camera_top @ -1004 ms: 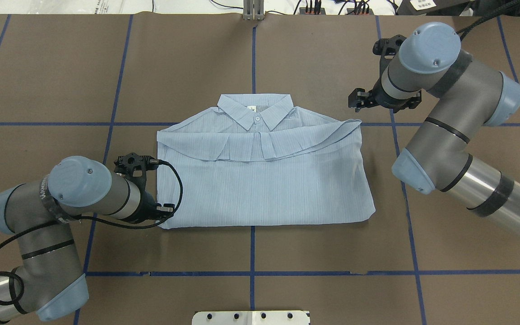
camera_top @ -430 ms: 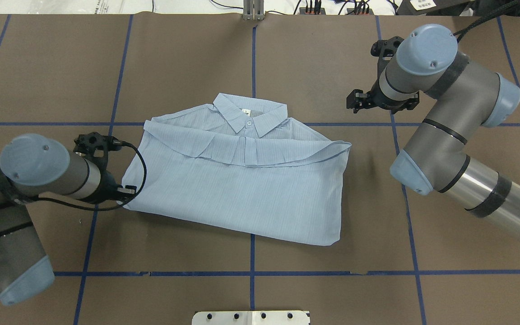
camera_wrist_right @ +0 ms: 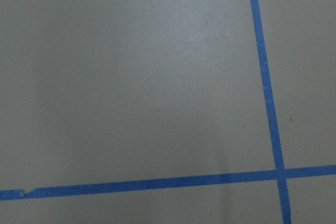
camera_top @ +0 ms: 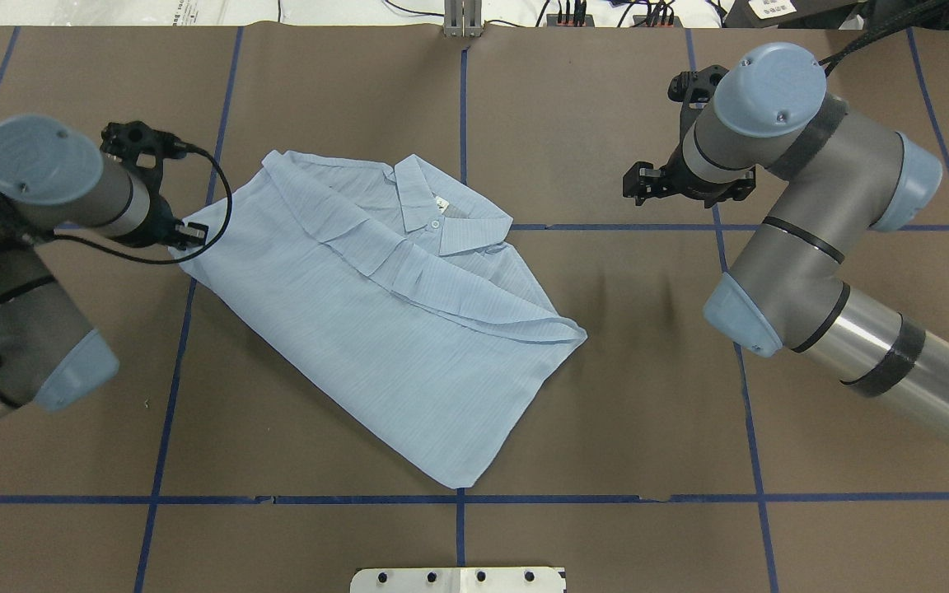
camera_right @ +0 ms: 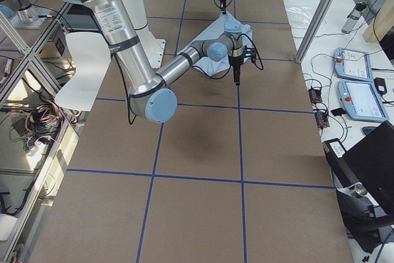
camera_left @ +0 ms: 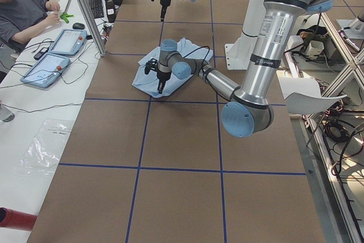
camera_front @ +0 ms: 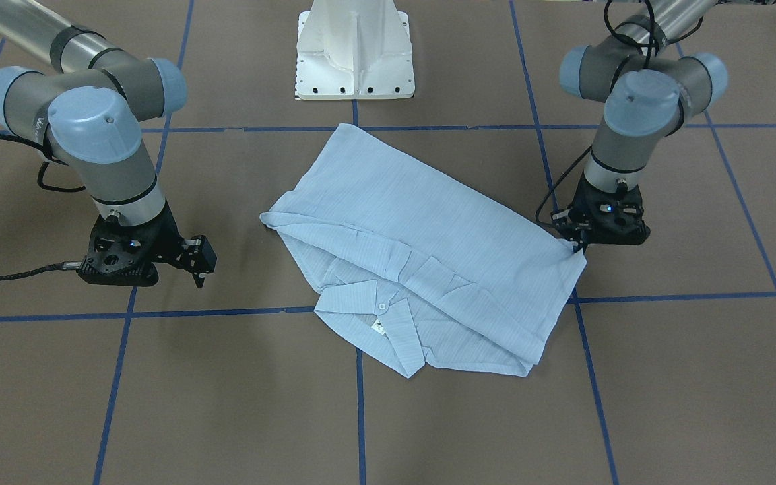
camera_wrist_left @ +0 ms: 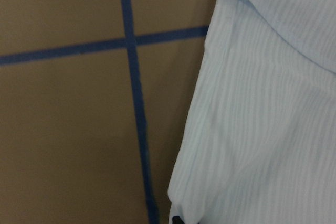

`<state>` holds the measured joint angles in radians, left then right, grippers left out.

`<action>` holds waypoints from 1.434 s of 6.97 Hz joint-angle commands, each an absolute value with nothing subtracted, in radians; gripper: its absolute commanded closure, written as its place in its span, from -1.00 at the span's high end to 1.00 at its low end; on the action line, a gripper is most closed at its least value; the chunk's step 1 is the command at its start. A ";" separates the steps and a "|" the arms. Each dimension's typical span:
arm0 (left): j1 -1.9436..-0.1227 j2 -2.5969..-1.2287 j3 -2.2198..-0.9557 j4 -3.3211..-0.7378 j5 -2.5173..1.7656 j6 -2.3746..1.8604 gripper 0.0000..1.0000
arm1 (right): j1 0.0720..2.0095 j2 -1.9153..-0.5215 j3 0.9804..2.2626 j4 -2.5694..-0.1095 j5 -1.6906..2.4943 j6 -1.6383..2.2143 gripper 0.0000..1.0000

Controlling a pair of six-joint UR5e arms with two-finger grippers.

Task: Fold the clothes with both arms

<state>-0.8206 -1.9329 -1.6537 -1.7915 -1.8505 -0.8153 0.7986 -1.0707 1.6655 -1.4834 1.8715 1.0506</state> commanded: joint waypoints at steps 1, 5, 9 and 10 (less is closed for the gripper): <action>-0.915 -2.182 -1.293 -1.903 -1.838 -0.778 -1.00 | 0.779 -1.025 1.661 -1.482 1.870 1.109 1.00; -1.041 -2.408 -0.945 -2.084 -1.899 -0.568 1.00 | 0.721 -0.916 1.614 -1.488 1.868 1.253 1.00; -1.068 -2.273 -1.129 -2.080 -2.034 -0.577 1.00 | 0.615 -0.654 1.286 -1.468 1.732 1.604 0.91; -1.066 -2.273 -1.132 -2.082 -2.034 -0.584 1.00 | 0.597 -0.652 1.234 -1.388 1.726 1.676 0.87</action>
<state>-1.0667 -2.2782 -1.1196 -2.0817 -2.0327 -0.5767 0.6203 -0.6747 1.3036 -1.4530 1.7485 1.5841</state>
